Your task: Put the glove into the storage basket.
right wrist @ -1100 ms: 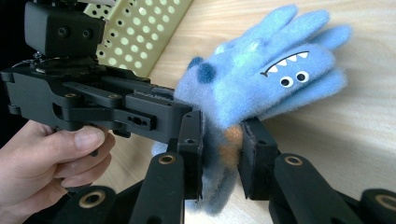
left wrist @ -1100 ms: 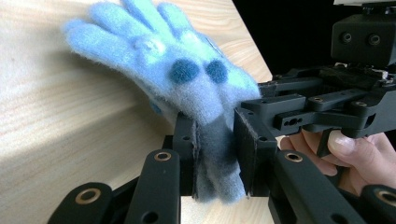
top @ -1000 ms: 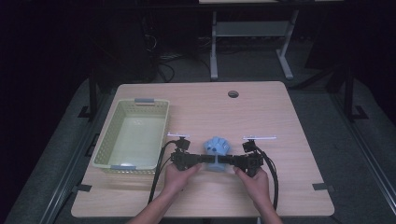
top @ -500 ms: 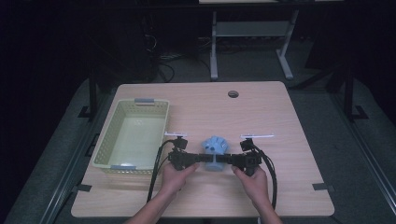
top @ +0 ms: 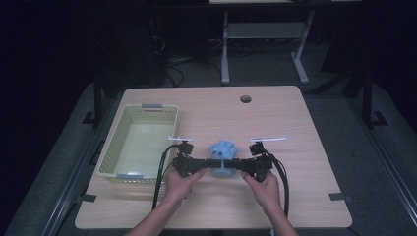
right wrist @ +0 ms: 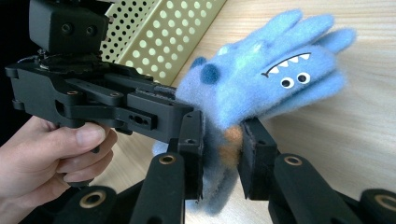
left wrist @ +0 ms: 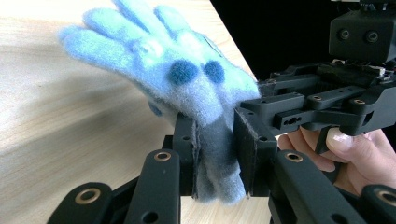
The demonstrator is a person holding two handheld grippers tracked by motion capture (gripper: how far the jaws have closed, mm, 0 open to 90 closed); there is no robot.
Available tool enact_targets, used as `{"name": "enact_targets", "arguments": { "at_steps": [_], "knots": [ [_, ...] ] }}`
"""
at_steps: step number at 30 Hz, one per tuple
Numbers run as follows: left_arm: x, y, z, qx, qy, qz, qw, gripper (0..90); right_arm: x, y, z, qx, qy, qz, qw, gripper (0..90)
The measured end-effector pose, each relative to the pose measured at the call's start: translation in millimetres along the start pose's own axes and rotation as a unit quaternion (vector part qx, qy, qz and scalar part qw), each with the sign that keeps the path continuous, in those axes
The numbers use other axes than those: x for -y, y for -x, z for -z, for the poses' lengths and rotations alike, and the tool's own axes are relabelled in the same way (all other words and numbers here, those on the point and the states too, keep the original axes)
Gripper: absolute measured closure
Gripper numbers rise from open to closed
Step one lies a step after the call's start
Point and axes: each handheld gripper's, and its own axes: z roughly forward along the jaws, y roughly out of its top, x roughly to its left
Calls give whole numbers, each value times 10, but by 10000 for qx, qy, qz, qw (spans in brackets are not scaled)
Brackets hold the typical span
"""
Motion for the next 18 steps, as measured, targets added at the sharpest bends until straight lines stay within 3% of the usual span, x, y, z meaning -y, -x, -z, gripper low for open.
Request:
{"name": "enact_targets", "arguments": {
  "at_steps": [5, 18],
  "knots": [
    [-17, 13, 35, 4, 18, 8, 10000, 708, -9, -14, -2, -42, 5, -31, 10000, 731],
    [-160, 96, 248, 10, 124, -110, 9999, 708, -192, -196, 15, -144, 60, 151, 9998, 731]
  ]
}}
